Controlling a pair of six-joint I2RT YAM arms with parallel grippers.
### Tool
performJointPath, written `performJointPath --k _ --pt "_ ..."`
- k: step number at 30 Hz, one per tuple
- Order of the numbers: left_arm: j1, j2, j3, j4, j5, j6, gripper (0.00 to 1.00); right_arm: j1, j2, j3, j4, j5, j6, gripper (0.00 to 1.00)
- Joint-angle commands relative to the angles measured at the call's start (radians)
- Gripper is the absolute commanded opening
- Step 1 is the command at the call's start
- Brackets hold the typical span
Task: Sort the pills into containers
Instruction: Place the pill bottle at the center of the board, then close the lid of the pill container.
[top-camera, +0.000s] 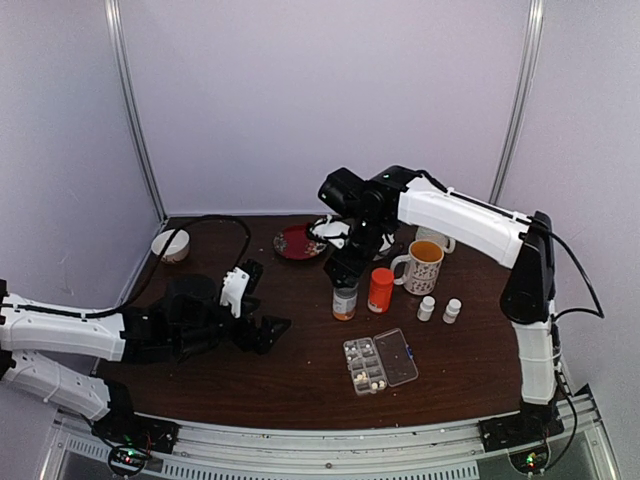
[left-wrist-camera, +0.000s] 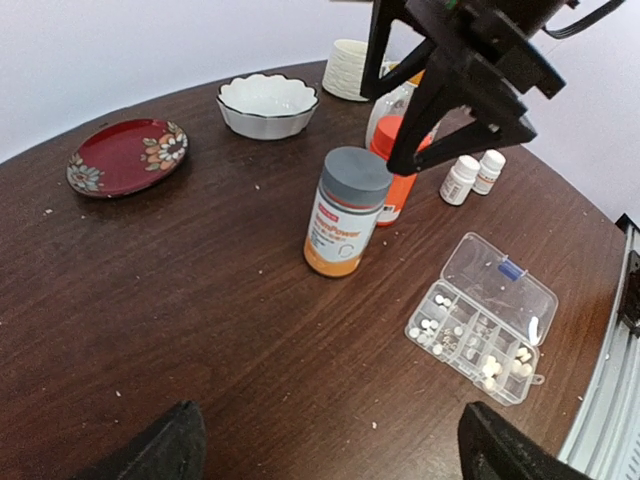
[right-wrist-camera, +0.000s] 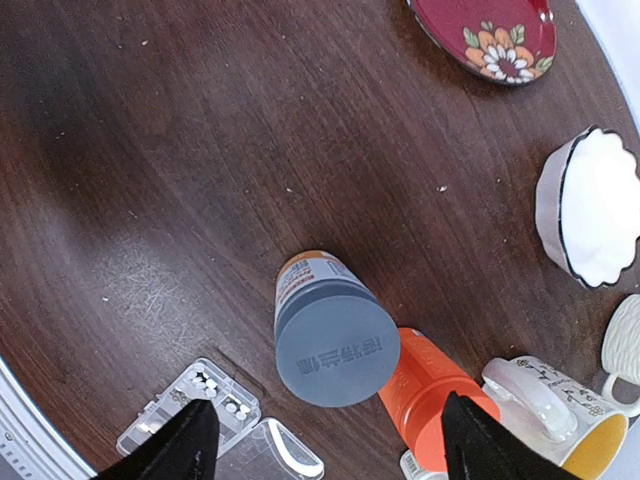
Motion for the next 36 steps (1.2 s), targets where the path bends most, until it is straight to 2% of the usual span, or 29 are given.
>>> performJointPath --k 1,8,12,13,14,16,18,22,25,27,36 --pt "0.007 0.053 0.081 -0.038 0.067 -0.091 0.87 -0.006 -0.197 -0.149 0.140 -0.050 0.064 0.76" --pt "0.003 0.137 0.095 -0.011 0.172 -0.227 0.77 -0.007 -0.531 -0.604 0.386 -0.067 0.208 0.71" --pt "-0.005 0.186 0.094 0.009 0.229 -0.309 0.62 -0.009 -0.696 -0.838 0.469 -0.046 0.298 0.66" --pt "-0.007 0.199 0.094 0.015 0.239 -0.330 0.57 -0.009 -0.728 -0.886 0.478 -0.044 0.317 0.62" --pt "-0.013 0.217 0.094 0.025 0.246 -0.341 0.52 -0.008 -0.757 -0.936 0.484 -0.040 0.333 0.54" --pt "-0.023 0.256 0.098 0.037 0.254 -0.359 0.46 -0.010 -0.810 -1.028 0.501 -0.023 0.357 0.49" --pt "-0.030 0.296 0.112 0.040 0.264 -0.375 0.41 -0.011 -0.855 -1.113 0.524 -0.007 0.383 0.38" --pt "-0.042 0.384 0.159 0.041 0.293 -0.400 0.24 -0.016 -0.900 -1.246 0.581 0.024 0.422 0.25" --pt "-0.051 0.445 0.191 0.040 0.302 -0.417 0.08 -0.025 -0.905 -1.318 0.622 0.050 0.444 0.04" --pt "-0.057 0.482 0.218 0.032 0.308 -0.419 0.00 -0.033 -0.899 -1.363 0.651 0.041 0.455 0.00" --pt "-0.065 0.610 0.329 -0.035 0.342 -0.430 0.00 -0.042 -0.929 -1.546 0.792 -0.131 0.537 0.00"
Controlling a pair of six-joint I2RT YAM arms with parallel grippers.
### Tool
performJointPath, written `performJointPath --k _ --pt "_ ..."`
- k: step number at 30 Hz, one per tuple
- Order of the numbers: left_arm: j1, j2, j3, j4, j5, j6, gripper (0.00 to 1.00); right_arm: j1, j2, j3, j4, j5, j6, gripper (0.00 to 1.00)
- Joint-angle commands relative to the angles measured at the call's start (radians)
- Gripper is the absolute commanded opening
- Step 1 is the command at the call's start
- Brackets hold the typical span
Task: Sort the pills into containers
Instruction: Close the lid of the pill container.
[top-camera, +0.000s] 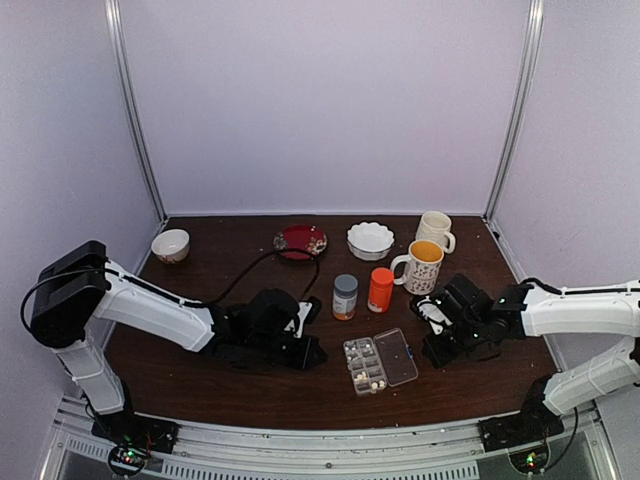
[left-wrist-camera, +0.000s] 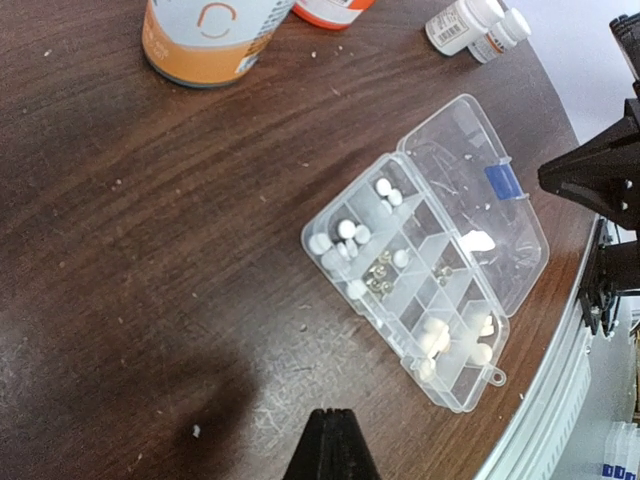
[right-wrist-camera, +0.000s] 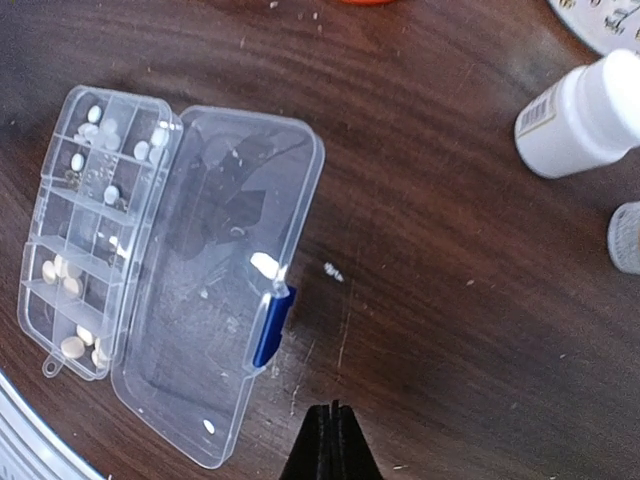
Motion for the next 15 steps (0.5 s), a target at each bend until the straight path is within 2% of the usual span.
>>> performJointPath --k 1,15 --pt "-0.004 0.046 0.058 -0.016 0.036 -0.014 0.00 -0.009 -0.041 -0.086 0.123 -0.105 0.067 0.00" --pt "-0.004 0.145 0.140 -0.033 0.110 -0.017 0.00 -0.010 -0.010 -0.161 0.259 -0.238 0.106 0.00"
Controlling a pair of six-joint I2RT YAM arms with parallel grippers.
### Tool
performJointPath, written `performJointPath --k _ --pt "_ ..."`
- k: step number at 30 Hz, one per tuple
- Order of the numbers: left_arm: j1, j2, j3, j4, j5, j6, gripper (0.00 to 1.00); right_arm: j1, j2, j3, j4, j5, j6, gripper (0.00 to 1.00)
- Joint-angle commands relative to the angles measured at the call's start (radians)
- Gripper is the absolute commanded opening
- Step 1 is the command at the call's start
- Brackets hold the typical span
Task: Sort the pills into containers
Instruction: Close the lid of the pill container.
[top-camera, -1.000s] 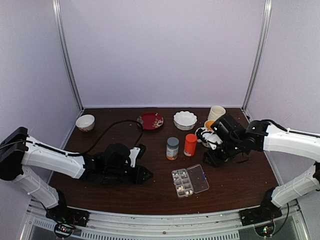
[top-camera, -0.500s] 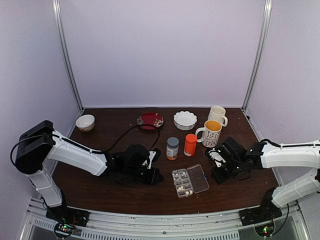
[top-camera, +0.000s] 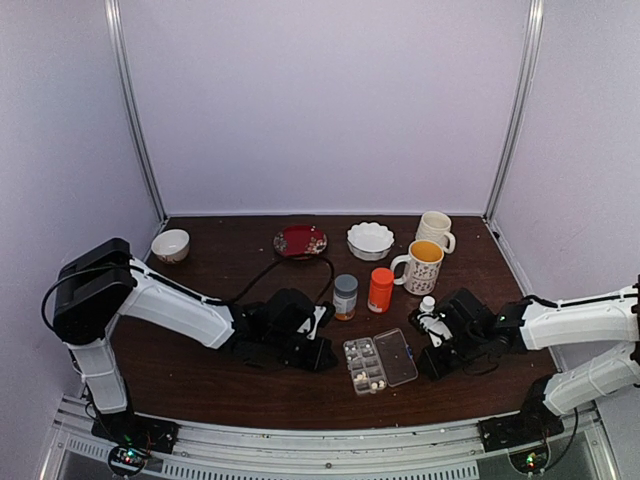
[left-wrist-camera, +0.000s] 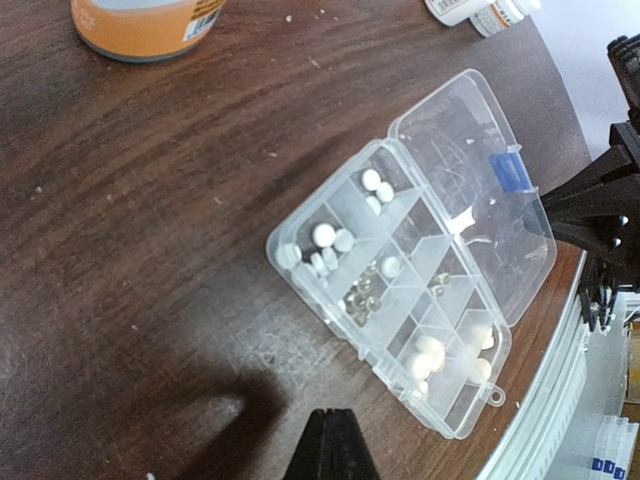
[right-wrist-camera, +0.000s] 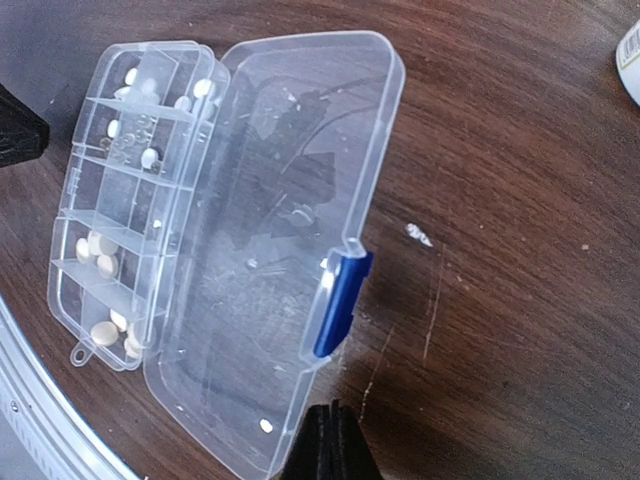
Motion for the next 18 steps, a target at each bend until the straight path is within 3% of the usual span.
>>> performJointPath --k 1,18 --pt "-0.004 0.037 0.046 -0.003 0.043 -0.004 0.00 -0.005 -0.002 -0.013 0.081 -0.063 0.022 0.00" --pt "-0.004 0.089 0.083 0.003 0.089 0.001 0.00 -0.006 -0.030 -0.001 0.153 -0.220 0.046 0.00"
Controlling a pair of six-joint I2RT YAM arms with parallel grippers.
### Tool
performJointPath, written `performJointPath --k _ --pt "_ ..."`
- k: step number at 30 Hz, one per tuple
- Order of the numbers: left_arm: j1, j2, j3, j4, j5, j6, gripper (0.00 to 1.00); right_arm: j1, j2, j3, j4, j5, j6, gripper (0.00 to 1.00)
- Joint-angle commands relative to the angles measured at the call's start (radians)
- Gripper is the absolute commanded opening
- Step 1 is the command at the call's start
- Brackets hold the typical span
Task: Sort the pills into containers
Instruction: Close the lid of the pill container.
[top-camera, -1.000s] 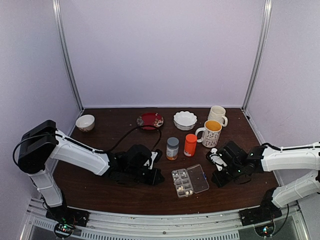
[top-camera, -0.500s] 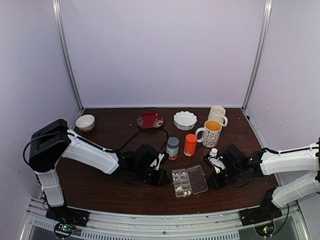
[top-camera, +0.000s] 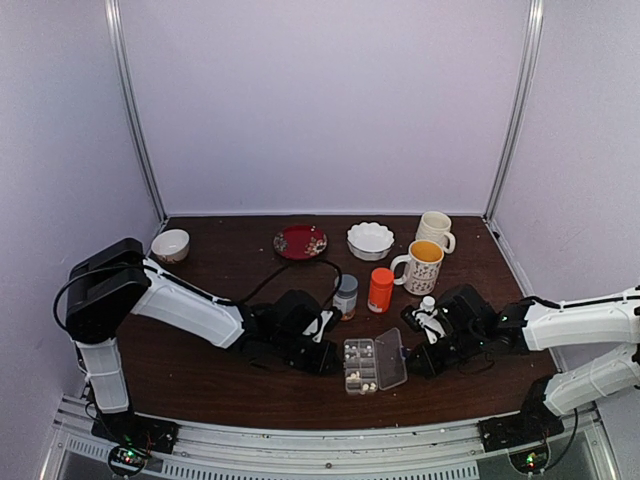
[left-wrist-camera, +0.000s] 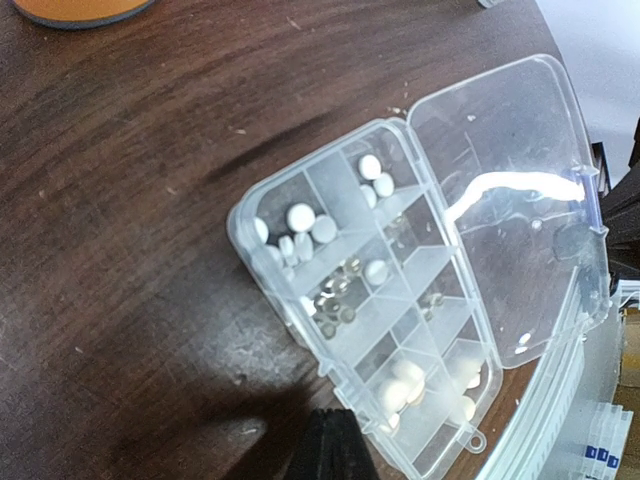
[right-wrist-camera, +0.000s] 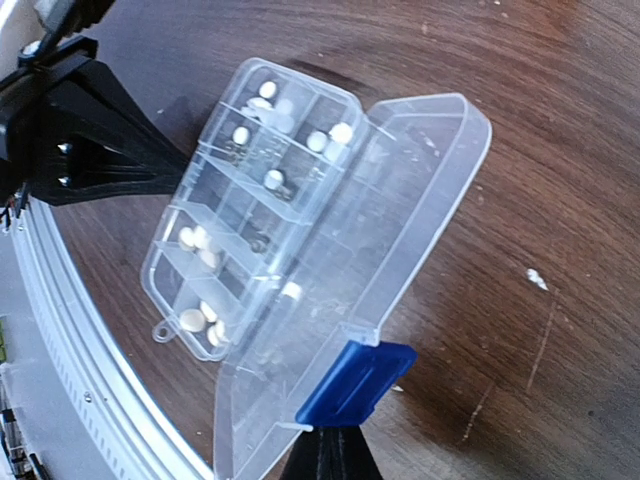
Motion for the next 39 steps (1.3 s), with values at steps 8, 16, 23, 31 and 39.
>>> performJointPath --k 8,16,23,31,39 --pt "-0.005 0.027 0.033 0.032 0.037 0.003 0.00 -0.002 -0.001 0.026 0.110 -0.115 0.052 0.00" --pt "-0.005 0.033 0.036 0.045 0.053 0.006 0.00 0.052 0.085 0.073 0.168 -0.134 0.068 0.00" --pt "-0.005 0.032 0.038 0.053 0.060 0.013 0.00 0.080 0.199 0.116 0.222 -0.141 0.079 0.00" --pt "-0.005 0.018 0.013 0.074 0.048 0.009 0.00 0.098 0.300 0.175 0.223 -0.132 0.070 0.00" --pt "-0.005 -0.015 -0.020 0.089 0.020 0.004 0.00 0.101 0.351 0.221 0.184 -0.109 0.058 0.00"
